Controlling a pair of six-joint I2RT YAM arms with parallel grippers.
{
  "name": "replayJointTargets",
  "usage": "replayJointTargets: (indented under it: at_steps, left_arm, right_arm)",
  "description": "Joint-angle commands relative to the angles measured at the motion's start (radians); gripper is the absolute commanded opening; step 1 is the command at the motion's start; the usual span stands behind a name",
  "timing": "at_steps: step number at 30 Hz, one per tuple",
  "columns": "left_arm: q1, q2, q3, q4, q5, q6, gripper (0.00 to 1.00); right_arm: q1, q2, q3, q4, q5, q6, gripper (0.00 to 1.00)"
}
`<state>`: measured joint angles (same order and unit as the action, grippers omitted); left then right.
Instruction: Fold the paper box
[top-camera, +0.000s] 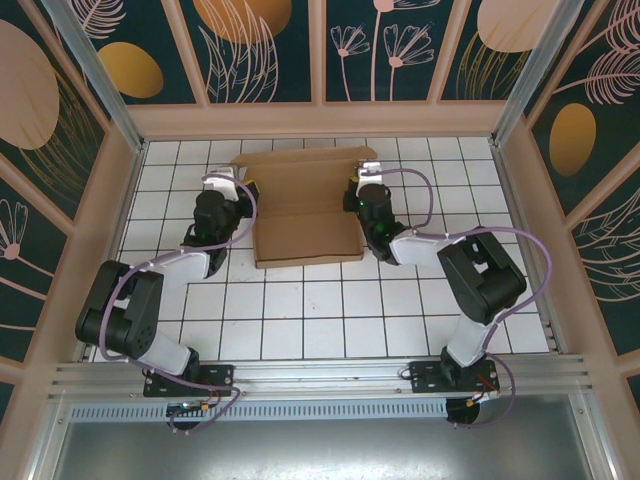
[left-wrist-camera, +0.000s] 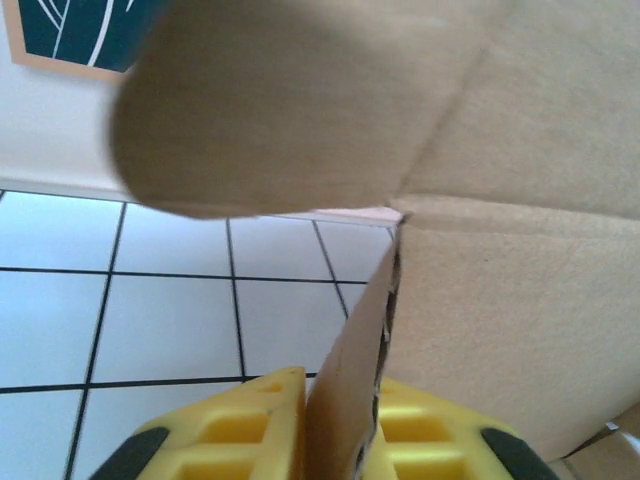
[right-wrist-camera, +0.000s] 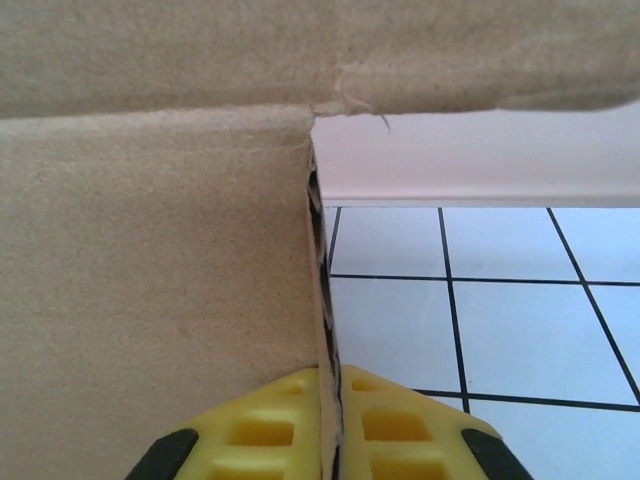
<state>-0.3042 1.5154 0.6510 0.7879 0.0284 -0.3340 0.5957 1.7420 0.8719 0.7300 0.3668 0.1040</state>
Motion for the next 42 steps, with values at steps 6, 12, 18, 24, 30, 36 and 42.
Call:
replayJointTargets:
  at_steps: [6, 12, 18, 24, 30, 36, 42]
  left_arm:
    - [-0.024, 0.011, -0.106, 0.220, 0.028, -0.220, 0.31]
    - [-0.043, -0.007, -0.140, 0.290, -0.008, -0.265, 0.37]
    - [-0.085, -0.041, -0.219, 0.383, -0.054, -0.329, 0.44]
    - [-0.145, -0.046, -0.297, 0.474, -0.119, -0.334, 0.55]
    - [-0.166, -0.070, -0.361, 0.529, -0.157, -0.327, 0.60]
    - [-0.168, -0.070, -0.419, 0.632, -0.131, -0.374, 0.61]
    - [-0.177, -0.122, -0.400, 0.560, -0.104, -0.394, 0.61]
  right_arm:
    - [0.032, -0.054, -0.116, 0.187, -0.032, 0.117, 0.05]
    - [0.077, -0.048, -0.162, 0.298, 0.018, 0.127, 0.12]
    - [0.112, -0.045, -0.236, 0.476, 0.072, 0.116, 0.14]
    - [0.151, -0.013, -0.300, 0.647, 0.089, 0.081, 0.15]
    - [0.176, -0.002, -0.366, 0.761, 0.125, 0.077, 0.15]
    - [0.186, 0.017, -0.437, 0.836, 0.129, 0.135, 0.14]
    - [0.191, 0.012, -0.472, 0.851, 0.148, 0.128, 0.11]
